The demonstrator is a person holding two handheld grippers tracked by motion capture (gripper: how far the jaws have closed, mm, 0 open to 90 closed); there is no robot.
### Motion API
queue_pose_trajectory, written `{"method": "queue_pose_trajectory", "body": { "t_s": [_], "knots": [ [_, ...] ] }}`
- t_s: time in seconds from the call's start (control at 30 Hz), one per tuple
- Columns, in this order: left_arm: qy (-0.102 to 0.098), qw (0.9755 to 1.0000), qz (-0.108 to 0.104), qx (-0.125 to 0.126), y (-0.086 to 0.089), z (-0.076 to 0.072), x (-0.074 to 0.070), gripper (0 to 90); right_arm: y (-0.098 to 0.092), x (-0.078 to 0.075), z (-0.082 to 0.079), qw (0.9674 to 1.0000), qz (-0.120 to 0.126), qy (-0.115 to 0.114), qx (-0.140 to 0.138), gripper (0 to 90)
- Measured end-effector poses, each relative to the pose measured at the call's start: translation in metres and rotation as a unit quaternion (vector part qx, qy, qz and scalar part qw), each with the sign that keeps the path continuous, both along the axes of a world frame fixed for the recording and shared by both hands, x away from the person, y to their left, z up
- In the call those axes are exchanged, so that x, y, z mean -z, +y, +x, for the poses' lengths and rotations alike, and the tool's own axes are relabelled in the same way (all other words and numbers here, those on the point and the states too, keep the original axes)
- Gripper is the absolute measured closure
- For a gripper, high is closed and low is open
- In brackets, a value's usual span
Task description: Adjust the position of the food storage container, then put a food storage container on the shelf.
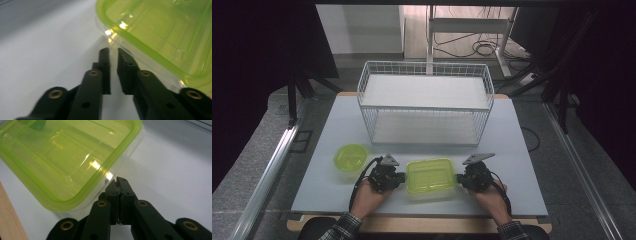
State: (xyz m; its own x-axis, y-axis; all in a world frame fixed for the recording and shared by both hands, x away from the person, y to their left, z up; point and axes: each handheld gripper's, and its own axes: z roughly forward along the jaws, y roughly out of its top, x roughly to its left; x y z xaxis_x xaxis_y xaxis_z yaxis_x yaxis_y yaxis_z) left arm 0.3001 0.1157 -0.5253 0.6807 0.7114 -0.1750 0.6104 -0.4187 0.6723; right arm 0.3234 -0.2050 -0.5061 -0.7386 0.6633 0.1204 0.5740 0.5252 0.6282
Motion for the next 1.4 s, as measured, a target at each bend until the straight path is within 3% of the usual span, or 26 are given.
{"method": "queue_pose_trajectory", "body": {
  "t_s": [0.17,0.3,0.37,0.47,0.6,0.73,0.93,1.4],
  "knots": [
    [-0.023,0.9994,0.004,-0.026,0.01,-0.007,-0.004,62.4,-0.008,-0.002,-0.002,0.9999,0.006,-0.004,0.009,80.1],
    [-0.031,0.9991,0.008,-0.027,0.017,-0.015,-0.006,47.2,-0.015,-0.004,-0.005,0.9998,0.006,-0.016,0.013,72.3],
    [-0.028,0.9993,0.012,-0.021,0.021,-0.019,-0.006,38.0,-0.018,-0.004,-0.007,0.9996,0.009,-0.019,0.021,62.9],
    [-0.043,0.9984,0.025,-0.026,0.024,-0.025,-0.007,21.9,-0.025,-0.003,-0.009,0.999,0.016,-0.028,0.032,49.3],
    [-0.049,0.9983,0.011,-0.028,0.03,-0.029,-0.008,6.0,-0.03,-0.003,-0.009,0.9976,0.033,-0.039,0.047,32.5],
    [-0.065,0.9974,0.014,-0.026,0.032,-0.034,-0.005,2.3,-0.032,-0.005,-0.009,0.996,0.048,-0.048,0.058,20.5],
    [-0.082,0.9965,0.012,-0.016,0.037,-0.04,0.0,1.9,-0.032,-0.005,-0.01,0.9947,0.06,-0.051,0.065,10.7],
    [-0.095,0.995,0.03,-0.01,0.038,-0.045,0.002,2.2,-0.025,-0.016,-0.013,0.9938,0.074,-0.047,0.067,6.5]
  ]
}}
